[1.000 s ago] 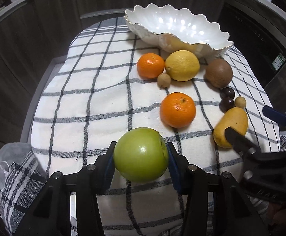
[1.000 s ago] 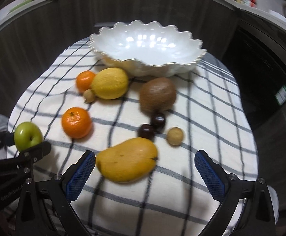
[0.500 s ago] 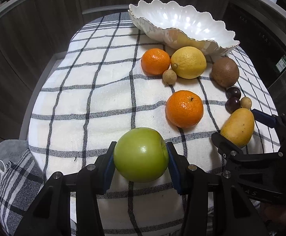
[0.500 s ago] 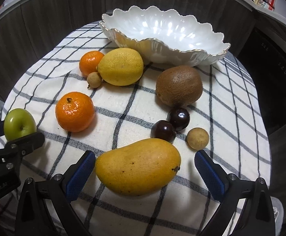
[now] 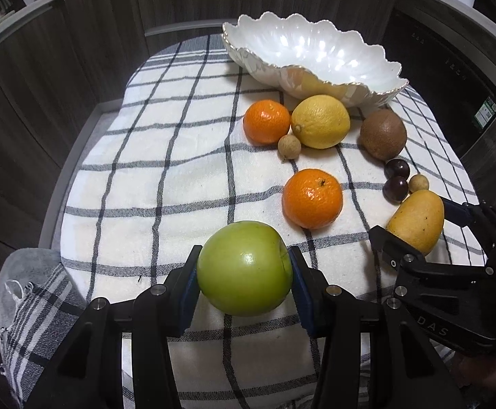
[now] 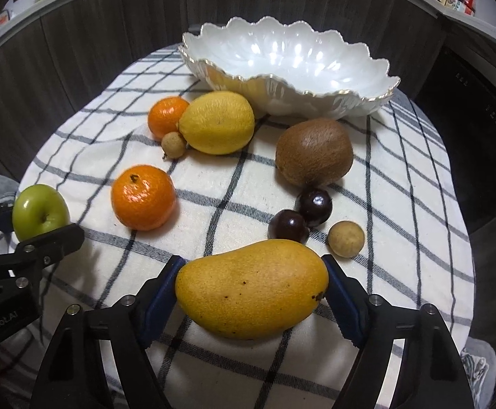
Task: Organize fruits
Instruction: 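Lift the green apple with the left tool while the right tool grasps and lifts the mango, then carry the apple and mango over the white bowl and open both tools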
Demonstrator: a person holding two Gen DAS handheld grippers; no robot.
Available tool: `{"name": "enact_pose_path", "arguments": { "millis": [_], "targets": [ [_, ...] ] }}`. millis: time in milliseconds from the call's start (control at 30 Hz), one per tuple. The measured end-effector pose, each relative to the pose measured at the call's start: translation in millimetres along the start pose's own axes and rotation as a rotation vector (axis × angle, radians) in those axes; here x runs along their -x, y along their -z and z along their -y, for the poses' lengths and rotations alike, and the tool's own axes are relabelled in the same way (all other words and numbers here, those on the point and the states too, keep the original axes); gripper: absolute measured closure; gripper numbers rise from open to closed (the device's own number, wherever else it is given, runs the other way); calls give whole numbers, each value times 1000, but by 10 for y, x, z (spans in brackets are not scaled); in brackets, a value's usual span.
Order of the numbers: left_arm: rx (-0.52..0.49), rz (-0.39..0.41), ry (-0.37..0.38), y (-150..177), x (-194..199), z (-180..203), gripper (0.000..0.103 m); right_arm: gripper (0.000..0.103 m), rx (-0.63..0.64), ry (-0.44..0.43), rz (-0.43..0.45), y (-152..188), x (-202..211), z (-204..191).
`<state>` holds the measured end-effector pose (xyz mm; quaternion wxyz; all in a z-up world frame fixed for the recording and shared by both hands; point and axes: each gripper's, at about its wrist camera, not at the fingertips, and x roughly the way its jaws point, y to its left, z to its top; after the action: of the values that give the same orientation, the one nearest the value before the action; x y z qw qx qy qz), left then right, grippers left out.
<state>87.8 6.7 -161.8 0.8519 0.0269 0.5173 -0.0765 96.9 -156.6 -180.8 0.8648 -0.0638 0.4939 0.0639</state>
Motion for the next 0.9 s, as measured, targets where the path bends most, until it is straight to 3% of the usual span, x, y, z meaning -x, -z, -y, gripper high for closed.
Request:
{"name": "enact_pose_path", "arguments": {
  "millis": [367,900],
  "targets": [
    [2,55,8,-179,220,62,56,23,-30,15,60,-158,319,88],
    [-2,157,20,-799,382,176,56,23,-65,47,155,-658,582,406]
  ]
}}
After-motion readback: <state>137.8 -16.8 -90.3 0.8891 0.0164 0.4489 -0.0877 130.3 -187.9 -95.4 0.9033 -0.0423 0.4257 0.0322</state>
